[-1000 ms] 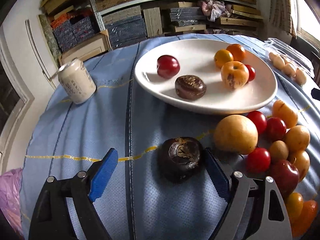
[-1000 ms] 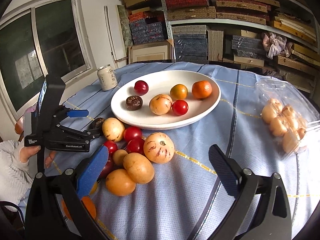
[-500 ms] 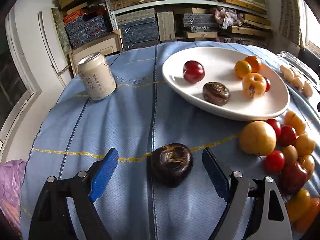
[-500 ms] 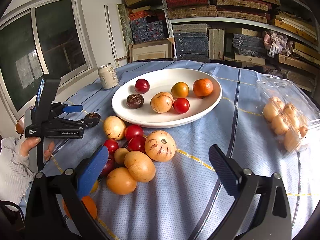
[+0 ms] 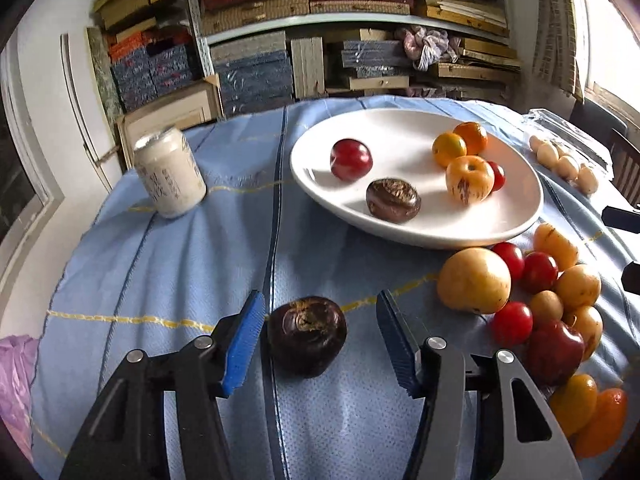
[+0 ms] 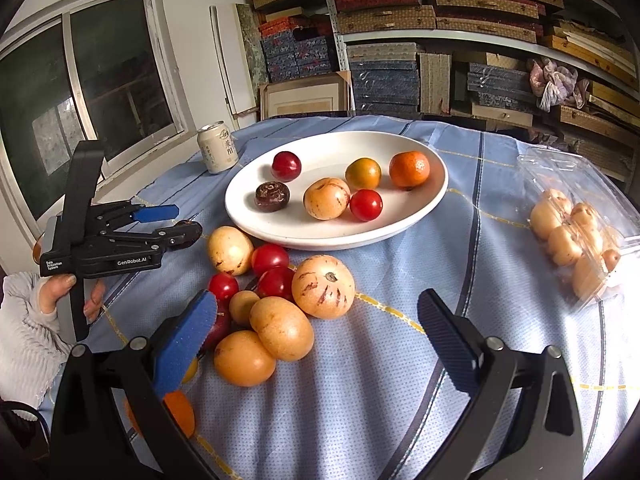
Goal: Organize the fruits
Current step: 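Close the left tool on the dark brown fruit and lift it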
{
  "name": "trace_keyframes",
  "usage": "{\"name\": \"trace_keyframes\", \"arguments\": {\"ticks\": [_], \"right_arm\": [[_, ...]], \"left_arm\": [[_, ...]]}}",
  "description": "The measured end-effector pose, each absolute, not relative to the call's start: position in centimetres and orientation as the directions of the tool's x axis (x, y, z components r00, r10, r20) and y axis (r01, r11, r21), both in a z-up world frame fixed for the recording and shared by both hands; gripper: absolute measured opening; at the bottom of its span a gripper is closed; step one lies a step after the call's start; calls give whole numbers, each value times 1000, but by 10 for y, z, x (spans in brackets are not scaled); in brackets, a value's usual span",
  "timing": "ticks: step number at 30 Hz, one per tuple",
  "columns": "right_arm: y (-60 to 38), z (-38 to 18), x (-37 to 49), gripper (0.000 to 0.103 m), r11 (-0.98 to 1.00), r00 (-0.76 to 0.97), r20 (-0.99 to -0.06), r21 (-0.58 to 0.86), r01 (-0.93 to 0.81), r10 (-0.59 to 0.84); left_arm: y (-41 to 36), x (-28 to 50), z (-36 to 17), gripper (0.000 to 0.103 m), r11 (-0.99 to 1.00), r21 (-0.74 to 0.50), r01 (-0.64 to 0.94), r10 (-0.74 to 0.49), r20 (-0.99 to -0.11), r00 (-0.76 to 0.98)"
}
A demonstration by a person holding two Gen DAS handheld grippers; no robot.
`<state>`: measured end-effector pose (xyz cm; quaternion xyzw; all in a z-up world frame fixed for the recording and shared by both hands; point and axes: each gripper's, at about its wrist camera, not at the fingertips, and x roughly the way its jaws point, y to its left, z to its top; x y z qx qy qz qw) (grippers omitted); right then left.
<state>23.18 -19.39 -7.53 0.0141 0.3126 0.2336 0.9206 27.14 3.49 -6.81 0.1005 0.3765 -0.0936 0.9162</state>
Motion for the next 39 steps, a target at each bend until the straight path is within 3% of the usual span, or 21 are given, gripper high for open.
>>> {"name": "trace_keyframes", "arguments": {"ticks": [12,18,21,33,39], "right_arm": [[-194,-78,234,99,891,683,-586,175,-420,437],[-194,-80,234,99,890,679,-590,175,-420,437],[-194,-80,234,99,890,677,-593,178,-419,437],[-192,-84,236,99,893,664,-626,122,-433,408],[-164,-86,217,98,840,626,-649,38,-542,433]], "left_arm": [[33,274,-76,58,959,124,256,-81,-745,662],[38,278,-79,54,963,112,247,-77,-762,643],[38,277,-78,44,964,108,243,-78,-761,644],[50,256,-33,44,977,33,209,-137,-657,741],[46,257,-35,44,976,11,218,-154,-674,723]]}}
